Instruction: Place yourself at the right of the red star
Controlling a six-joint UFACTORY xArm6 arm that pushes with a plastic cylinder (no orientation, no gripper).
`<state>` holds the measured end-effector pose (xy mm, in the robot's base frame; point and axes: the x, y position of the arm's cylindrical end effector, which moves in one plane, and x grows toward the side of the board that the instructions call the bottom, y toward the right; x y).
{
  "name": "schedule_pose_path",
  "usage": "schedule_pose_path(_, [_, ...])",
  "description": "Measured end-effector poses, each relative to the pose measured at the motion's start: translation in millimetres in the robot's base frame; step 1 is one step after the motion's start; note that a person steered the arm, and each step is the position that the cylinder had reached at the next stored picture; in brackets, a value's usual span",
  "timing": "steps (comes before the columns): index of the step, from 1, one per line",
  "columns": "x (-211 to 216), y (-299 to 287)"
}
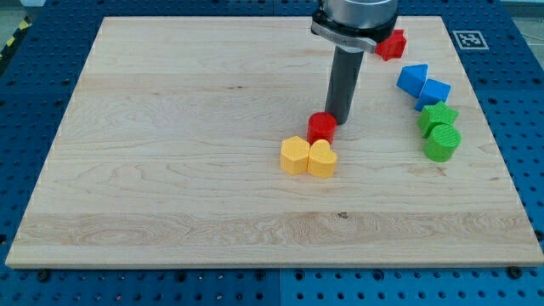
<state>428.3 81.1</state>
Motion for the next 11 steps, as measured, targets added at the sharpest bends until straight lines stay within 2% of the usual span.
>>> schedule_pose_path(2, [18, 9])
schedule_pose_path(3, [14, 9])
schedule_pose_path(5, [-48, 4])
schedule_pose_path(8, [-175, -10])
schedule_pose_path(9, [-200, 20])
schedule_pose_path(11, [-207, 24])
